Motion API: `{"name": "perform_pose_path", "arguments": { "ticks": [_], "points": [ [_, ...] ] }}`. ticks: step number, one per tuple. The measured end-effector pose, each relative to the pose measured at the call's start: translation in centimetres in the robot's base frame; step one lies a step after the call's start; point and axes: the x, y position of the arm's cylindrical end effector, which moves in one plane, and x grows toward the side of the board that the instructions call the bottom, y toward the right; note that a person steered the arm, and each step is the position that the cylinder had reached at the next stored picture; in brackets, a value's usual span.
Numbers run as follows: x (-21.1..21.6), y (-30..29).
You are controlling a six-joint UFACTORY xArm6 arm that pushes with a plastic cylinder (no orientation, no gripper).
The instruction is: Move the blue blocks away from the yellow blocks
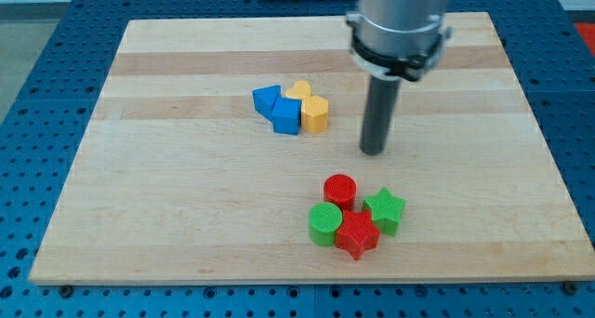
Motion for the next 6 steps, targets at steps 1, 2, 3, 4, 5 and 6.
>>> {"name": "perform_pose_path", "arguments": {
  "ticks": [1, 2, 3, 4, 5, 6],
  "points": [
    [-1.5, -5.2],
    [-3.1, -8.1],
    [-5.4, -10.5],
    [-8.2, -13.2],
    [-11.0, -16.2],
    [-13.3, -18.8]
  ]
}}
